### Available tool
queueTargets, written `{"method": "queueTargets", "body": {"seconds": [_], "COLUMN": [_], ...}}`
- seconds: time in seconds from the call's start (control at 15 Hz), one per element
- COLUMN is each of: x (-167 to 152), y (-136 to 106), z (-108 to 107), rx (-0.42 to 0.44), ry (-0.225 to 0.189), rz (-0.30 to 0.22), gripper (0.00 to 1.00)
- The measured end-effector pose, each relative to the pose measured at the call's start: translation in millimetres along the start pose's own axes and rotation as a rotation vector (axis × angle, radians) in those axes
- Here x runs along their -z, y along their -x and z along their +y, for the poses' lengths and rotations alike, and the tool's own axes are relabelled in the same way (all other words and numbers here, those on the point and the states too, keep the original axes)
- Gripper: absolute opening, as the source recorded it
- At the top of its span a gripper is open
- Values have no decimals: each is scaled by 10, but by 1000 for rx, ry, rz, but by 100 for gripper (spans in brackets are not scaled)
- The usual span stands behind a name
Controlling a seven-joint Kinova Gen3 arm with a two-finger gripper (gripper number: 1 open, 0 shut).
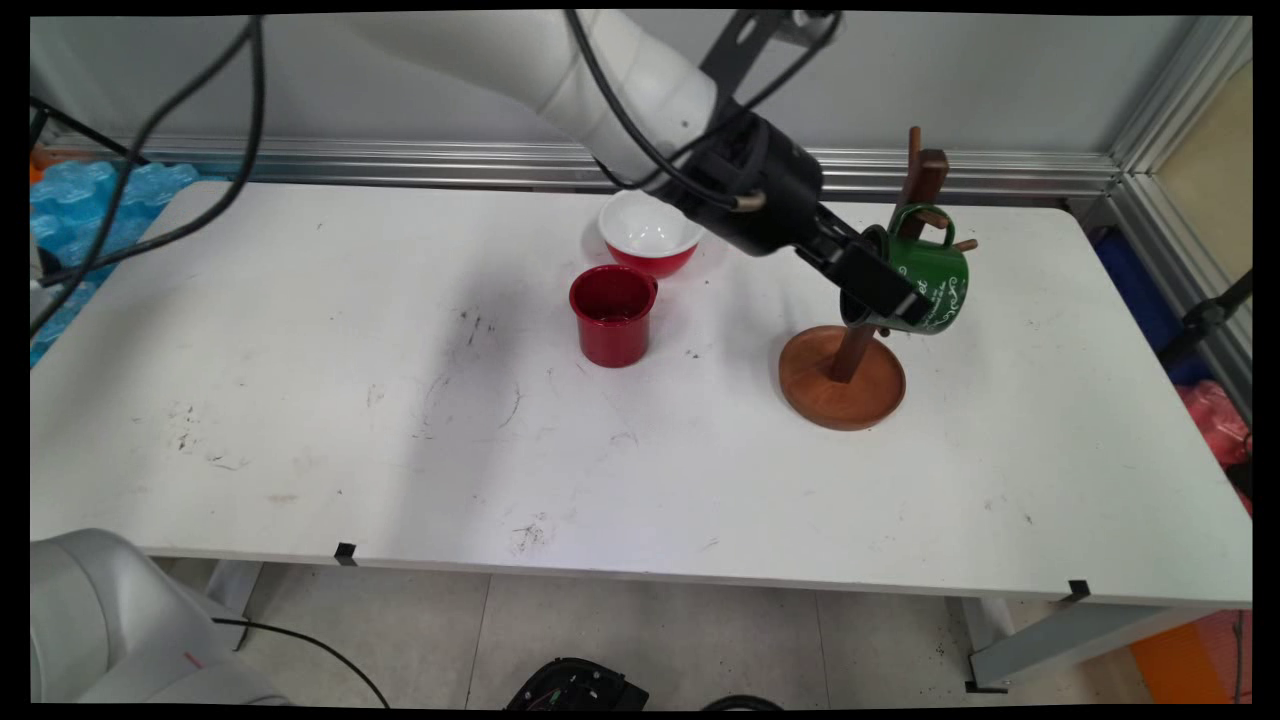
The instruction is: Pick up the green mug from the rack
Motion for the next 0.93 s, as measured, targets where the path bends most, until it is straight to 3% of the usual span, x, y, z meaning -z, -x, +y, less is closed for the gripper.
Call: {"method": "queueTargets", "body": {"seconds": [0.93], "x": [-444], "y": [79], "z": [-219], "rx": [98], "ry": [33], "rz": [30], "gripper": [100]}}
